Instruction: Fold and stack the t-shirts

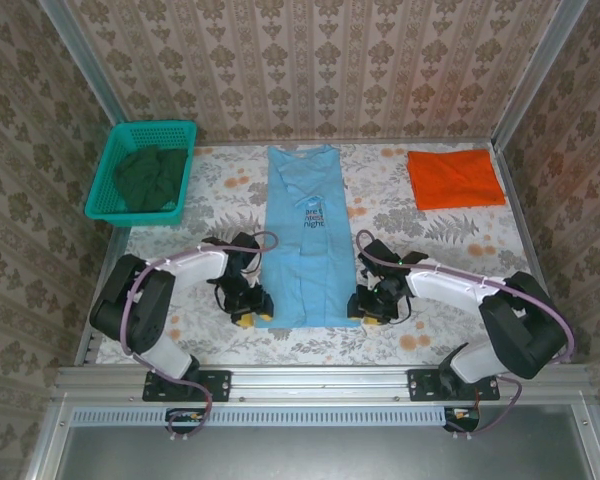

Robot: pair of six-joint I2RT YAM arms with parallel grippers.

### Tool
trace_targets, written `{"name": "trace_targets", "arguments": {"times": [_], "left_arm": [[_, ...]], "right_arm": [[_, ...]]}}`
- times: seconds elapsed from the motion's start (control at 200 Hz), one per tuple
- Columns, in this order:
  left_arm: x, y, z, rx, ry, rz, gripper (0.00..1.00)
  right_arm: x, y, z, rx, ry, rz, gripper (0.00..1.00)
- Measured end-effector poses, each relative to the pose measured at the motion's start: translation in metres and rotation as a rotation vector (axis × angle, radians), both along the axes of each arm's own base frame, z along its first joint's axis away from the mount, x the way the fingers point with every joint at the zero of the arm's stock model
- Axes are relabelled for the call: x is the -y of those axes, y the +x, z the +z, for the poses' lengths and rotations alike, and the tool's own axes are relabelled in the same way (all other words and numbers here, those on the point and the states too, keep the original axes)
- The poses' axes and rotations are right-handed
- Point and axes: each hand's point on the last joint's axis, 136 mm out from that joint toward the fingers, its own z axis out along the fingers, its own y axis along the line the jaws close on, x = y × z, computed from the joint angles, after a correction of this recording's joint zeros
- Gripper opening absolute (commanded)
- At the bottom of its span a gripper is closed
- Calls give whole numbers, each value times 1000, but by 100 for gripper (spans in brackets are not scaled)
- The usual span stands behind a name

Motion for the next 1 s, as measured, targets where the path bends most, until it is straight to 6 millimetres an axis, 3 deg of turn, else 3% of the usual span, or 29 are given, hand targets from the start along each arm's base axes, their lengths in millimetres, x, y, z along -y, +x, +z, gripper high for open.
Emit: {"name": "trace_targets", "arguments": {"times": [0.26, 0.405, 0.585, 0.855, 1.0], "left_arm": [[-4, 0, -3, -13, 33, 3, 28], [-8, -1, -4, -19, 59, 5, 12], [3, 1, -2, -23, 22, -6, 0], [16, 4, 15, 28, -66, -48, 0], [12, -13, 23, 16, -102, -47, 0]], "right_arm": [[-2, -1, -5, -21, 1, -2, 13], [-3, -1, -4, -19, 11, 2, 0], [-7, 1, 1, -19, 26, 13, 0], [-16, 5, 28, 27, 98, 21, 0], [-8, -15, 15, -30, 90, 20, 0]]}}
